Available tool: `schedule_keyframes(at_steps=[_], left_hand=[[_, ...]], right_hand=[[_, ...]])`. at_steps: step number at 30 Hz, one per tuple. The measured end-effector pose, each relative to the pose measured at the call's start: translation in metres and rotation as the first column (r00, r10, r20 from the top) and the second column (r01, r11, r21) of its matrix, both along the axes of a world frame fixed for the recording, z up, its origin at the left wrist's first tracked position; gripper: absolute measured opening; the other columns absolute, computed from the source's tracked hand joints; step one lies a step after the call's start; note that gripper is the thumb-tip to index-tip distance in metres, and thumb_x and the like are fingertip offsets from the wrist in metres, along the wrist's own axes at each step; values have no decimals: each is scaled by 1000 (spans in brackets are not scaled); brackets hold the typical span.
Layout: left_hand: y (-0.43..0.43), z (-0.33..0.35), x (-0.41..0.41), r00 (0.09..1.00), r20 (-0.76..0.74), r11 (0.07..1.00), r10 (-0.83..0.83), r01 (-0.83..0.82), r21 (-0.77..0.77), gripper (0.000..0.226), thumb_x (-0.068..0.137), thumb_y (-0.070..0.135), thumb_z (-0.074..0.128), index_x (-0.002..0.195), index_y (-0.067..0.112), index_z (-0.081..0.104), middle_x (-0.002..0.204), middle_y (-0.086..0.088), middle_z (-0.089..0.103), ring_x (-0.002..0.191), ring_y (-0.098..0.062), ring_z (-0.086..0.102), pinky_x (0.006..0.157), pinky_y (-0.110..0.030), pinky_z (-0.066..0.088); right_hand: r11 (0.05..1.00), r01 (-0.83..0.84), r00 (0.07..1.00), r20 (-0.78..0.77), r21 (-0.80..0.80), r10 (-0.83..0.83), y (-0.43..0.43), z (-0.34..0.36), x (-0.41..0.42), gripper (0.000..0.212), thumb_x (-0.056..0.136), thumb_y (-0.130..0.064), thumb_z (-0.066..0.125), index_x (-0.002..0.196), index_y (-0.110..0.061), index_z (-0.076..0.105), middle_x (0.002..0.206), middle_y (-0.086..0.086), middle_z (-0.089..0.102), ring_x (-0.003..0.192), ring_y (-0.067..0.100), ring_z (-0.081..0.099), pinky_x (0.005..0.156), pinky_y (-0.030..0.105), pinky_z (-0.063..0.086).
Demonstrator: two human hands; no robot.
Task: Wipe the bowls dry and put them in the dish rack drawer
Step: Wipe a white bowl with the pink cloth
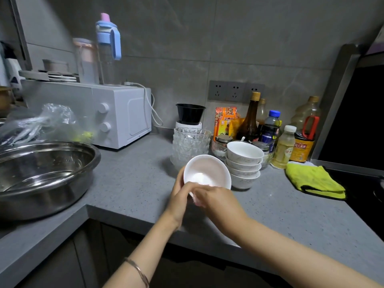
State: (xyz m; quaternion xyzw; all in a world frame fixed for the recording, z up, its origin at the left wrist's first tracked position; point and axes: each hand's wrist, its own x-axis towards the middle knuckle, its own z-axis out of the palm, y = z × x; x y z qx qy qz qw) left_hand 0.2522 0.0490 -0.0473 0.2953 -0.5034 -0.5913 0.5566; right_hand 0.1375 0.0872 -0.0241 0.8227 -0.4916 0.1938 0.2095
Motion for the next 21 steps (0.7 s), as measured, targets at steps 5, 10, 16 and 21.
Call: schedule_keyframes(at_steps=[5,10,16,21], left_hand=[[-5,3,4,991,14,990,132,-132,43,17,90,6,46,95,11,61,88,-9,65,83,-19,59,68,-17,49],[-15,20,21,972,235,995,-13,35,-89,27,76,15,50,100,16,63,90,-1,65,82,-11,59,69,-12,47],[-7,12,10,998,45,991,39,-33,-130,52,77,17,57,129,22,52,120,3,62,108,-9,58,89,-21,47],[-2,8,0,981,54,980,187,-183,-72,29,96,0,40,110,17,59,103,0,64,92,-10,58,70,-7,47]], right_hand=[[982,-146,970,-175,120,166,-9,-8,-22,23,84,-20,50,91,-12,70,100,2,70,88,25,68,71,36,56],[983,-173,876,-466,-57,127,-12,22,-50,35,57,-23,87,89,-13,77,104,2,72,105,22,67,91,32,53],[998,-35,986,-165,-50,27,-4,15,-18,19,55,-18,82,67,-24,68,72,-7,68,56,15,65,40,18,35],[985,-83,996,-11,151,86,4,1,-6,9,83,-17,54,83,-17,63,89,0,67,74,23,63,55,29,43]])
